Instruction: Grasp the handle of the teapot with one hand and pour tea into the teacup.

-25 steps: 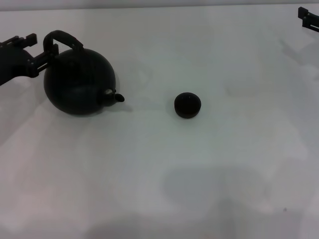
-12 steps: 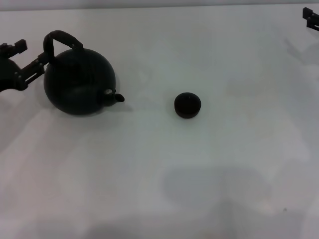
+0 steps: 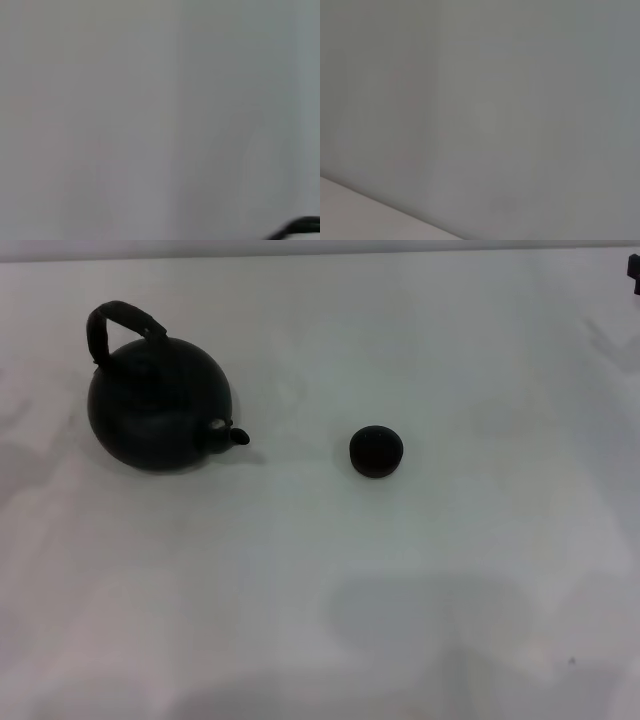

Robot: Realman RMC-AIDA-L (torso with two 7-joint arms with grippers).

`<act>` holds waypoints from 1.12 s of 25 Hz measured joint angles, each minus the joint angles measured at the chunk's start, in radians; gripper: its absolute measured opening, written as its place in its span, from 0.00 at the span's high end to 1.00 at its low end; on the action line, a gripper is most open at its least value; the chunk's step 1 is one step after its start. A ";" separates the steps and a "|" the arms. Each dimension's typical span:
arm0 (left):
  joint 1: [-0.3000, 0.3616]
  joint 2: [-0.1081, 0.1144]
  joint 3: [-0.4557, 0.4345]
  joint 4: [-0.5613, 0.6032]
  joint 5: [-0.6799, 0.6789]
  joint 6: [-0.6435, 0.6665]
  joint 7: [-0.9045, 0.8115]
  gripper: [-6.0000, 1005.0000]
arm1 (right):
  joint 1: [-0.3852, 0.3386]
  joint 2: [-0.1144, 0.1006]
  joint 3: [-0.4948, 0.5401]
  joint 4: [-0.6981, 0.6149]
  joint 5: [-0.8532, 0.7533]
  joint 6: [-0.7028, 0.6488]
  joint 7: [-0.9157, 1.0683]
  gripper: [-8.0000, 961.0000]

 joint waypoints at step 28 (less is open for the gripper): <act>-0.109 0.007 -0.477 -0.399 -0.205 0.129 0.311 0.39 | -0.103 0.015 -0.008 -0.351 0.593 0.490 -0.505 0.12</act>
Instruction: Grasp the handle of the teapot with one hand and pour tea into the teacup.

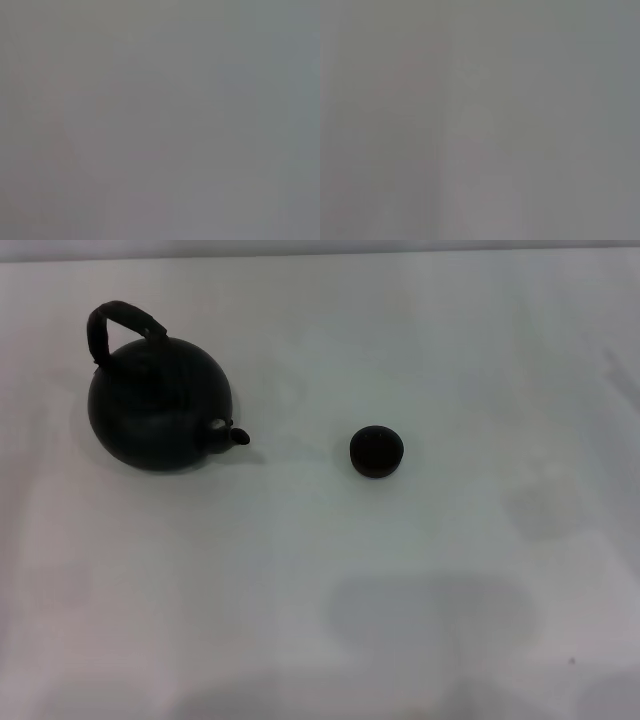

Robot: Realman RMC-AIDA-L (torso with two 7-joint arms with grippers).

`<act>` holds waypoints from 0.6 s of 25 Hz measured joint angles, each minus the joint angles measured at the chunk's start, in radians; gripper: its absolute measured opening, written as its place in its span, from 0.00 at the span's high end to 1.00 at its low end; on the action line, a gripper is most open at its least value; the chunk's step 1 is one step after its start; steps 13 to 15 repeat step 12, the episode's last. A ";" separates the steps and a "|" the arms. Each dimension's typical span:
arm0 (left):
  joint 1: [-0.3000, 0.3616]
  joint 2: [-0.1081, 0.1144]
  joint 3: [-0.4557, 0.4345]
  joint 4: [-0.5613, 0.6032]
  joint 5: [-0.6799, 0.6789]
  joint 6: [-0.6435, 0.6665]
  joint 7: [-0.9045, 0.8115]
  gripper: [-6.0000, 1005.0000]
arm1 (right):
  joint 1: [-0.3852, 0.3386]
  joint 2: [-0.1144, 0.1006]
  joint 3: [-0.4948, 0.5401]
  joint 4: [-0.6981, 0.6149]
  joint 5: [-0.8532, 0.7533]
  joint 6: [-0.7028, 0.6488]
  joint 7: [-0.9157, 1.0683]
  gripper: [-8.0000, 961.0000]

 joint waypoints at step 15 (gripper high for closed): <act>-0.002 -0.005 -0.002 -0.018 -0.001 -0.025 0.037 0.39 | 0.005 0.001 0.003 -0.051 0.018 -0.026 -0.054 0.12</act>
